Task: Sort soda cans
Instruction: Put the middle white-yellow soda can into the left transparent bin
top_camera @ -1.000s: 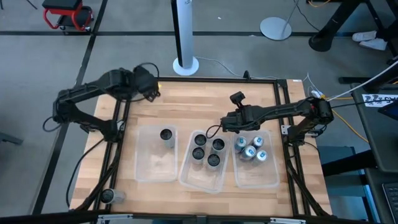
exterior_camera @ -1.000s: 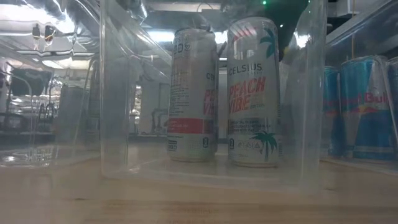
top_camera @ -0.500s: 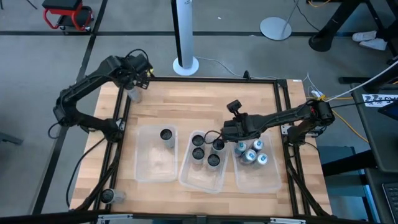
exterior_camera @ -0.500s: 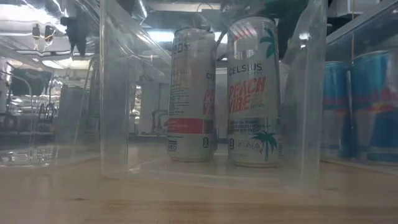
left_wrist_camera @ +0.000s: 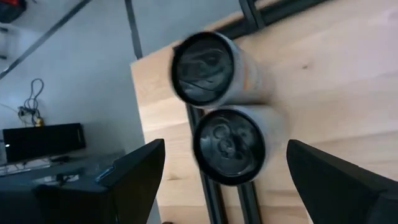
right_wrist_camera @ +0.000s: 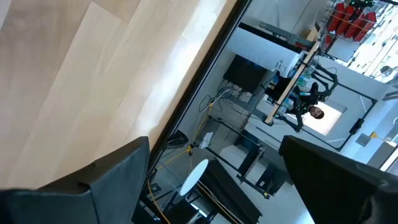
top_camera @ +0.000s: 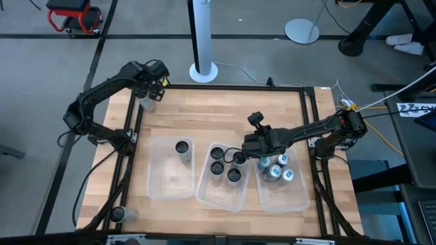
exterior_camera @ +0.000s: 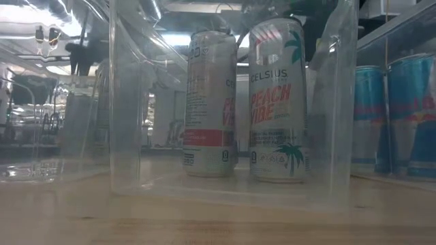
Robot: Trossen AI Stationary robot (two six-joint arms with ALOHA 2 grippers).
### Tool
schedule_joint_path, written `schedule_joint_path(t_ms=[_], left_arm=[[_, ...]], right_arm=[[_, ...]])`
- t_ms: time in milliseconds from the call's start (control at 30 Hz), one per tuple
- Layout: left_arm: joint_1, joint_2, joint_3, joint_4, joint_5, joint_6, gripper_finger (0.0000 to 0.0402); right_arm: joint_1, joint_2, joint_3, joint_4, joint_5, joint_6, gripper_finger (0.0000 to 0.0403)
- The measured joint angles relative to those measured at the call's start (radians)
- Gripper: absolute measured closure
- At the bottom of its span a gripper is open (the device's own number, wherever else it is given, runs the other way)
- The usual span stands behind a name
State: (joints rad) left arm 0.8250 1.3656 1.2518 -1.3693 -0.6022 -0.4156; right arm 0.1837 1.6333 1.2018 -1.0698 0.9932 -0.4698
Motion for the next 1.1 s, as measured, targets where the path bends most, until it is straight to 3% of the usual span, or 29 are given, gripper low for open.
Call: schedule_joint_path(t_ms=[500, 1100], left_arm=[[0.021, 0.026, -0.061, 0.034, 0.039, 0.01, 0.008], [0.019, 0.091, -0.13, 0.073, -0.023, 0.012, 0.008]], right_arm=[[0.0, 0.0, 0.0, 0.018, 0.0, -0.006, 0.0039], [0.0, 0.0, -0.004, 0.026, 0.001, -0.01, 0.0039]])
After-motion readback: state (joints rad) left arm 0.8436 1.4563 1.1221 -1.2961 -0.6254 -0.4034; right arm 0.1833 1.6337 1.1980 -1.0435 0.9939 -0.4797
